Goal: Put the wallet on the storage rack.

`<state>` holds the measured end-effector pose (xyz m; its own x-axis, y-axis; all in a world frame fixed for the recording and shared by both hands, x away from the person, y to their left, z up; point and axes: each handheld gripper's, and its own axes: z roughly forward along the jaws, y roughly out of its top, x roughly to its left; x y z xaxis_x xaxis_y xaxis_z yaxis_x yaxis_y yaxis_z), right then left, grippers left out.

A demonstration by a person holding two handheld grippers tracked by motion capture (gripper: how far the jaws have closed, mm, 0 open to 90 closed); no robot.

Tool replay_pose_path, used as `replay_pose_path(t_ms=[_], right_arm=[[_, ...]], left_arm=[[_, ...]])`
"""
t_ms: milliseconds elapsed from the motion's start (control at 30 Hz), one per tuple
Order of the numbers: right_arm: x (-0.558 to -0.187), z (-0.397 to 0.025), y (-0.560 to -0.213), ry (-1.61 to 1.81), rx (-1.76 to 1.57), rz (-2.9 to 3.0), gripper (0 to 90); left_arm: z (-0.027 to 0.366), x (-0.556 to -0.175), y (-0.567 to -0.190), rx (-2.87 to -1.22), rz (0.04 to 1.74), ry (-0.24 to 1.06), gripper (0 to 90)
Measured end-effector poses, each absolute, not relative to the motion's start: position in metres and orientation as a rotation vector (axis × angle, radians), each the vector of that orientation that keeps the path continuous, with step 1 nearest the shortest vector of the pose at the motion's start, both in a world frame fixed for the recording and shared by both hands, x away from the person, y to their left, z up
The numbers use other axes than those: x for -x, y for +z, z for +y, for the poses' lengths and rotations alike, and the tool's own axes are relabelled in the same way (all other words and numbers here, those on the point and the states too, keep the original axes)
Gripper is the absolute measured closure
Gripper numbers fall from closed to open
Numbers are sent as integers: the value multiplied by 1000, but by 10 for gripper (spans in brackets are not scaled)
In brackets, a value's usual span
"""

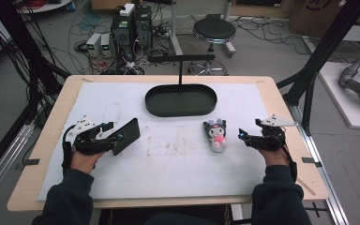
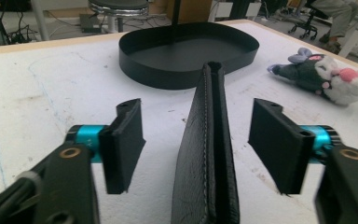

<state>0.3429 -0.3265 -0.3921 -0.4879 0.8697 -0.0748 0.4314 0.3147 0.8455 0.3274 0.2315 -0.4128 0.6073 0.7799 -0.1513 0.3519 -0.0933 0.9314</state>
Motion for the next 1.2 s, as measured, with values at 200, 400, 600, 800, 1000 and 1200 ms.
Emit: replay_pose_path(t_ms=[200,400,600,800,1000,1200], right_arm=[[-343,-326,-392,1084,-1148,2056,206],[-343,-327,-392,1087,-1142,2057,206],[-342,-325,-391,1110,-1145,2054,206],[-343,-325,-390,1130,-1143,2051,206],[-343,-329,-390,1147,-1154,2039,206],[-344,-330,-389,1162,-1155,2034,206]], left_arm=[[226,-330,-418,-1763,932,463,539],[221,-330,-416,-1803,933,487,783],[216,-343,-399,-1730,943,520,783],[210,-367,-378,-1627,986,530,783],[201,-396,-360,-1599,989,514,781],[182,-428,-353,-1631,955,531,782]])
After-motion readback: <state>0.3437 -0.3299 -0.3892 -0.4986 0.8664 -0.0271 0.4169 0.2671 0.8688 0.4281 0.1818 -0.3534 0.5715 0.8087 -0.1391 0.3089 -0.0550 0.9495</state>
